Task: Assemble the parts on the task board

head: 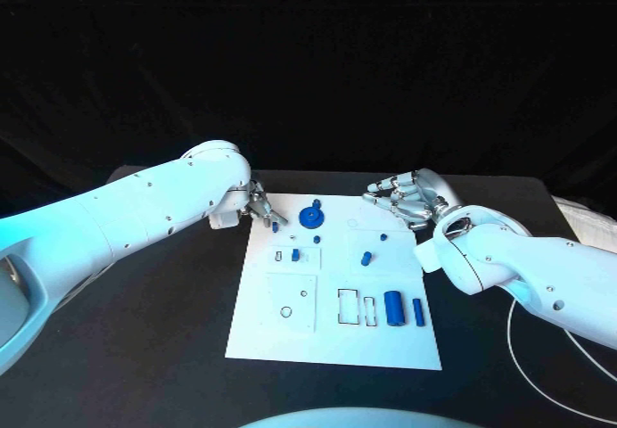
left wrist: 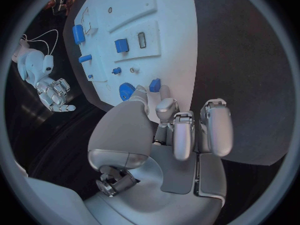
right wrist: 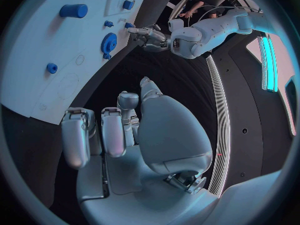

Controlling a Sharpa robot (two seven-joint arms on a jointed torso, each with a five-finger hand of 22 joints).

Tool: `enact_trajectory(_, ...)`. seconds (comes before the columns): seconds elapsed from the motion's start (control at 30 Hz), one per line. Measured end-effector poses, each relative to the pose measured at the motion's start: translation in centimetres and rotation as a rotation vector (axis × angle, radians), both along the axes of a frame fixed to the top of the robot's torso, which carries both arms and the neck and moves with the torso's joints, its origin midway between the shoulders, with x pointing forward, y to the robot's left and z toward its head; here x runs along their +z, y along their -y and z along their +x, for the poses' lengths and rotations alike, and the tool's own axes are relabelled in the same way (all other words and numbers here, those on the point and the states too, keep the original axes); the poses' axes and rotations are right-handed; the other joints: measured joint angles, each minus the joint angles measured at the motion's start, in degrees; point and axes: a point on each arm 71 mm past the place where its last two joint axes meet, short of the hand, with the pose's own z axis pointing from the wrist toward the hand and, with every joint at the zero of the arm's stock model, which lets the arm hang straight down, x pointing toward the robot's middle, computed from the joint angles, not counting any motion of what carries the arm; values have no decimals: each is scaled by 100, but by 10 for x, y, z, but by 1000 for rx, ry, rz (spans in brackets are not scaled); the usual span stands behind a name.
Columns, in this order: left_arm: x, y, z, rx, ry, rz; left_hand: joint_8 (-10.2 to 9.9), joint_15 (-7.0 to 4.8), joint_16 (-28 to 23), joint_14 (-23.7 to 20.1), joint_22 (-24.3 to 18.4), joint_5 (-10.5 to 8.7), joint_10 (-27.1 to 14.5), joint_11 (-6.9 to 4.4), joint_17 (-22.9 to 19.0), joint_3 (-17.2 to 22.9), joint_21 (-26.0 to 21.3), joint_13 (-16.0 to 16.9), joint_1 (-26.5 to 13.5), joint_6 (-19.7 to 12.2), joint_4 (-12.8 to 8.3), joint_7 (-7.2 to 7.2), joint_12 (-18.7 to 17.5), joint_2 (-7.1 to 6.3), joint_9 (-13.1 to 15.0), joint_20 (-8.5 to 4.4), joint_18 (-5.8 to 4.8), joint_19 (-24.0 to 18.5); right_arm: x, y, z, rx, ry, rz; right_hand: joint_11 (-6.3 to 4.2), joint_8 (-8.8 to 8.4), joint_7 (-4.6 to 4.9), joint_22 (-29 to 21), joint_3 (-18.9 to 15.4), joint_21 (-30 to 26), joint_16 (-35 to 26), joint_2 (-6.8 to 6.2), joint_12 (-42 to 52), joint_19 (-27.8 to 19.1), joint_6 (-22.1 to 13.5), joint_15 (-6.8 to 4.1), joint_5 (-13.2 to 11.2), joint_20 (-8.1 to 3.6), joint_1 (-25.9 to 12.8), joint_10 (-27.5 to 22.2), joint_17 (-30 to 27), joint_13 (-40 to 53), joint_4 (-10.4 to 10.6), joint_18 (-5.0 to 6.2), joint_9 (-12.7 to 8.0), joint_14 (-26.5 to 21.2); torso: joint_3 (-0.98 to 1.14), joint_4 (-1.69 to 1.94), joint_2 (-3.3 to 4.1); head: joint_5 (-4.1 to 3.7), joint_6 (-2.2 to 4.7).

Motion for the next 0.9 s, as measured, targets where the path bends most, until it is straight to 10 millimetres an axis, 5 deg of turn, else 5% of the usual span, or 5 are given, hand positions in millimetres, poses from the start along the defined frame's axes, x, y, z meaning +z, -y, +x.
enact_trajectory(0.43, -3, 0, 1, -1, -14, 6, 22, 0, 0, 0, 0, 0, 20, -21, -1, -16, 0, -1, 69, 21, -16, -21, 8, 69, -5, 0, 1, 0, 0, -1, 0, 1, 1, 1, 0, 0, 0, -1, 0, 0, 0, 0, 0, 0, 0, 0, 0, 0, 0, 0, 0, 0, 0, 0, 0, 0, 4, 2, 1, -11, -10)
enact_trajectory(0.6, -3, 2, 1, -2, -13, 4, 51, 0, 0, 0, 0, 0, 20, -21, -1, -6, 0, -1, 222, 41, -26, -42, 23, 221, -5, 0, 0, 0, 0, -1, 0, 2, 1, 1, 0, 0, 0, -1, 0, 0, 0, 0, 0, 0, 0, 0, 0, 0, 0, 0, 1, 0, 0, 0, 0, 0, 3, 2, 0, -12, -16)
enact_trajectory(0.8, -2, 3, 1, -3, -11, -4, 50, -43, 0, 1, 0, -1, 40, -44, -1, 351, 0, -28, 856, 18, -313, -64, 23, 472, -29, -34, 0, 9, -1, -2, 0, 3, 0, 2, 0, 0, 0, -2, 0, 0, 0, 0, 0, 0, 0, 0, 0, 0, 0, 0, 1, 1, 0, 0, 0, 0, 3, 4, 0, -13, -27)
enact_trajectory(0.9, -1, 4, 2, -3, -8, -10, -21, -84, 0, 1, 0, -6, -1, -84, -2, 696, 0, -71, 1248, -74, -564, -91, -26, 476, -98, -43, 0, 1, -1, -2, 0, 3, -1, 2, 0, 0, 0, -2, 0, 0, 0, 0, 0, 0, 0, 0, 0, 0, 0, 0, 1, 1, 0, 0, 0, 0, 3, 4, 0, -13, -35)
